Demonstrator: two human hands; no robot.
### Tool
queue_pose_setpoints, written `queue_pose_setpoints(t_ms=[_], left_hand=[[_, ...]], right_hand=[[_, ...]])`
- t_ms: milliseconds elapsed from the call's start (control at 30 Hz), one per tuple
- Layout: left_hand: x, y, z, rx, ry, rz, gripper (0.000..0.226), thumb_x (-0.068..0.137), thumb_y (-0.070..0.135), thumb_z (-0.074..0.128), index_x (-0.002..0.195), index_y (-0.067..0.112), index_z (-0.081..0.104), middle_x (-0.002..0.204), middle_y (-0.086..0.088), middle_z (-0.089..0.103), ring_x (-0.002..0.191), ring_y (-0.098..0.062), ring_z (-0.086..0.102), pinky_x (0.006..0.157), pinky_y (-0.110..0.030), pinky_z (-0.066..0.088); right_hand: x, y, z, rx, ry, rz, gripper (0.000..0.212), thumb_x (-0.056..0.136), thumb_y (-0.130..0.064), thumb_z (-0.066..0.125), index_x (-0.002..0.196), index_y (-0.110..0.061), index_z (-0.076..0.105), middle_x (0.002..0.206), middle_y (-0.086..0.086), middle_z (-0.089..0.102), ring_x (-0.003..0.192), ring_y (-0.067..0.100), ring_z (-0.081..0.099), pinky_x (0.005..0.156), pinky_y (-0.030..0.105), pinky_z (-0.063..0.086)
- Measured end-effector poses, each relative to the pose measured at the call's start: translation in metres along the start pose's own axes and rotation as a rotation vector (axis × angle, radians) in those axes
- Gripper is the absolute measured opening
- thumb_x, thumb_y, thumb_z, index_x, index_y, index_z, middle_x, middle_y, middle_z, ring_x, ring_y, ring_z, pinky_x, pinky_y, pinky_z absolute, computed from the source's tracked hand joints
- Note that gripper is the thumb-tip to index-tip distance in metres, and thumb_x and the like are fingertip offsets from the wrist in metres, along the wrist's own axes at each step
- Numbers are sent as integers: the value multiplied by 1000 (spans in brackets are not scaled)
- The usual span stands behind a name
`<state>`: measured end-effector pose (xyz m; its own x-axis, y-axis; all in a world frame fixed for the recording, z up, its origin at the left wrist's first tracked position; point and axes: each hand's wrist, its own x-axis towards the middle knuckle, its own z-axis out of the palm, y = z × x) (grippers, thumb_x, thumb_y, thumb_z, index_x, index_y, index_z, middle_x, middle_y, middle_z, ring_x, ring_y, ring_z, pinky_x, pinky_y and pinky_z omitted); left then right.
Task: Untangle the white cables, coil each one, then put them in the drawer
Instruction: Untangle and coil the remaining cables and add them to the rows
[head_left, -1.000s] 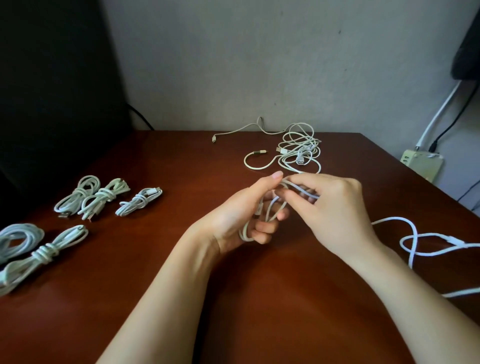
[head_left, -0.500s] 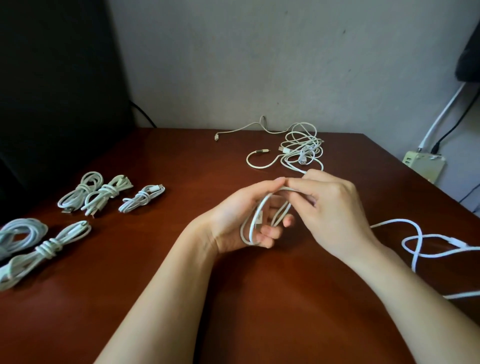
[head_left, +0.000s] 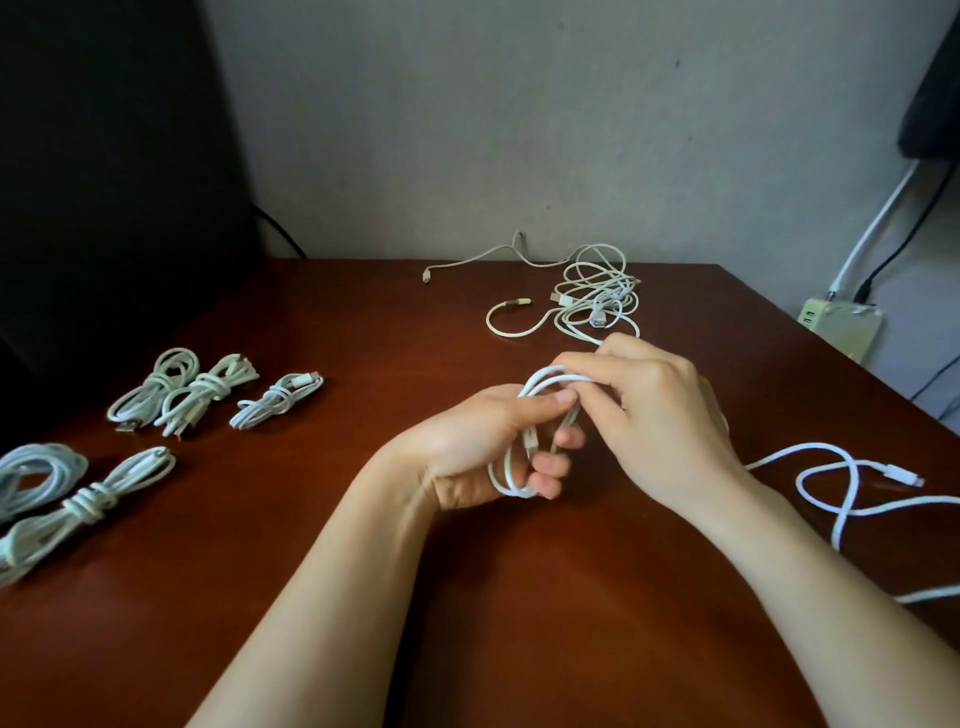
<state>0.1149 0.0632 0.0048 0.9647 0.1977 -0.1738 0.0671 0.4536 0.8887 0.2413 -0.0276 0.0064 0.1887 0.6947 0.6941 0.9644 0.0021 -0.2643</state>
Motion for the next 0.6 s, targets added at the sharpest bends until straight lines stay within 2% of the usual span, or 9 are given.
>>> queue_pose_setpoints(t_ms=[167,300,400,467,600], left_hand=[[0,1,1,69,54,27,28,80,44,53,80,17,45,62,4,33,49,-6,22,45,-17,20],[-1,2,3,76,74,69,35,81,51,48,74,19,62,62,4,29,54,-8,15,45,-18,19],[0,7,1,-24,140,123,47,83,53,43,95,12,61,59,5,26,46,-5,19,41,-16,19],[-1,10,-3,-102,196,153,54,90,54,37,104,7,60,59,5,22,43,-4,20,39,-16,18],[-2,11,-5,-139,251,147,59,94,56,31,106,7,62,56,6,21,41,-4,18,40,-16,14]], right_hand=[[1,4,-1,57,23,-39,23,85,-18,57,98,-25,74,64,-19,38,67,1,35,56,25,35],[1,5,-4,88,25,-106,24,87,-28,55,103,-21,72,67,-23,39,66,1,37,57,27,44],[2,8,-8,15,44,-123,31,89,-38,51,101,-19,72,78,-14,58,66,8,53,60,29,51],[3,12,-10,-23,51,-126,26,89,-37,55,94,-19,73,79,-6,64,67,14,60,59,31,53],[2,18,-6,8,12,-144,21,87,-35,58,82,-19,71,68,-14,49,57,8,47,53,32,49]])
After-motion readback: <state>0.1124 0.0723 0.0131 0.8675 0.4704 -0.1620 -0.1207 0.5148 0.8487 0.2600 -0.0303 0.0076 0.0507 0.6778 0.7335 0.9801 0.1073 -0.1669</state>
